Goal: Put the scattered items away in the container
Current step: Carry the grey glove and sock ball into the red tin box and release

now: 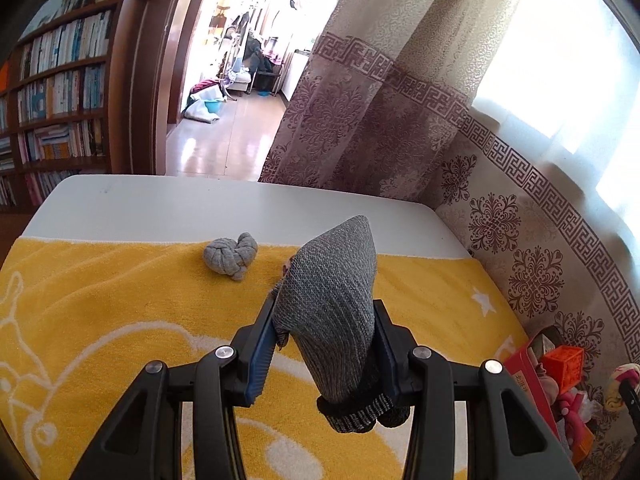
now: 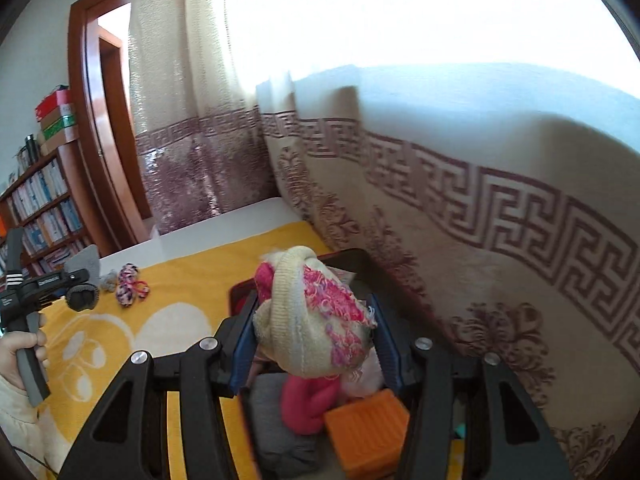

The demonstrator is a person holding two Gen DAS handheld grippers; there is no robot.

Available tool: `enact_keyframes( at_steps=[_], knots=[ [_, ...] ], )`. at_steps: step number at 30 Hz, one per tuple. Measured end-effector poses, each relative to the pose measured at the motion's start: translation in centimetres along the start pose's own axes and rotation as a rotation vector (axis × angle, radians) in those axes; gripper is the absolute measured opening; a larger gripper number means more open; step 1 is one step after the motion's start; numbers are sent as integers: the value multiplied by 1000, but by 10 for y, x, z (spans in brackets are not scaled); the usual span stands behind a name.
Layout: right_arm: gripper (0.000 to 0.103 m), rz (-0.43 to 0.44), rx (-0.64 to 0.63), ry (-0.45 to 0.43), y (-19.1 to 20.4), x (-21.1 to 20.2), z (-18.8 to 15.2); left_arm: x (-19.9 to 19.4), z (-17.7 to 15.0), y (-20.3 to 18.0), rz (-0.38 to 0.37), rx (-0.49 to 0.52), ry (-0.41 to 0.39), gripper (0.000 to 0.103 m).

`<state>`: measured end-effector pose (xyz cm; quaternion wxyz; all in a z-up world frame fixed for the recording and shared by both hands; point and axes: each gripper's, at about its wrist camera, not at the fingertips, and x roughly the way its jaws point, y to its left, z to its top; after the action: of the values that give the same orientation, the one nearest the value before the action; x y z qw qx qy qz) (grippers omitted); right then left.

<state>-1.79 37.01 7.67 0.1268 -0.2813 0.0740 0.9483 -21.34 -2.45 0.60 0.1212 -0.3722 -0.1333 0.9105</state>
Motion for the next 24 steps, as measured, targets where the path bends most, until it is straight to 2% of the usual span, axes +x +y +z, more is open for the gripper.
enact_keyframes(
  at_steps=[4,12,19,24],
  knots=[
    [56,-65,-8,13,-26,8,-6,-6,-5,-31,-32,68,13,47],
    [56,-132,-61,97,-35,55,-24,-26,-19,-97,-161,162,37,47],
    [60,-42,-16,95,-48,47,-23,-17,-40,-160,-278,222,114,47],
    [68,6,10,10,-50,22,-23,-4,-54,-205,-319,273,154,47]
  ],
)
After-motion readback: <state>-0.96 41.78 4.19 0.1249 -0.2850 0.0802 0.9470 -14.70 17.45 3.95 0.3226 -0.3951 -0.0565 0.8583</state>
